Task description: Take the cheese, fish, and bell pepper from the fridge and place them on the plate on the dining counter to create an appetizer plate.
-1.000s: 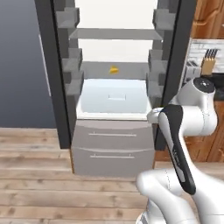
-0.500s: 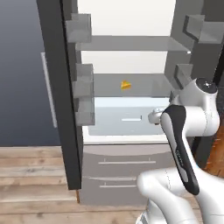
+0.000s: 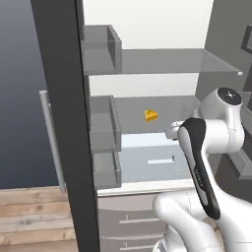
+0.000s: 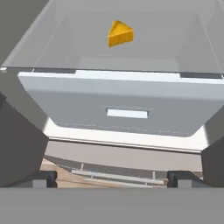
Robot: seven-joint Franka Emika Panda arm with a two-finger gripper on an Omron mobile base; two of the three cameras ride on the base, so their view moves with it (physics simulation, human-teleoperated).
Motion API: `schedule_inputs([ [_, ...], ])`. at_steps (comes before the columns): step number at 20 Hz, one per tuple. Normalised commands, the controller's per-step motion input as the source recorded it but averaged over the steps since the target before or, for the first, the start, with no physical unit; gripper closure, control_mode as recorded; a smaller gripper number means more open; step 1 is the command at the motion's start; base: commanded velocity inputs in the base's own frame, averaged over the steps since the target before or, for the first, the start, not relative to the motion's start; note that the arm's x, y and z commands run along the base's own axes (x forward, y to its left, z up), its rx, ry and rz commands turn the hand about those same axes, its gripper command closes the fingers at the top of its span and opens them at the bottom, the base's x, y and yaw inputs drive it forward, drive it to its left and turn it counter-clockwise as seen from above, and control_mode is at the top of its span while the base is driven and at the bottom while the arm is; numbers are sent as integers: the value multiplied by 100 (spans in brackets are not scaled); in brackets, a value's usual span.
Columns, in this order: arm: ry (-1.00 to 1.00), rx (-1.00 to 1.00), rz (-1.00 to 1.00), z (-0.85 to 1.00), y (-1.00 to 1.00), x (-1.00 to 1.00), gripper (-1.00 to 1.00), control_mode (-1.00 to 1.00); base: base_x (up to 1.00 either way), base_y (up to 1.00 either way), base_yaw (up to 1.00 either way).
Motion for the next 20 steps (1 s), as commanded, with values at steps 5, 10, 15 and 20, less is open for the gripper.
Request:
schedule_inputs([
  [5, 0, 0, 0, 0, 0, 0, -100, 100, 54, 18, -17],
  [10, 0, -4, -6, -12, 14, 13, -100, -100, 0, 22, -11],
  [15, 0, 0, -2, -18, 12, 36, -100, -100, 0, 0, 0],
  [20, 0, 0, -6, 0, -4, 38, -100, -100, 0, 0, 0],
])
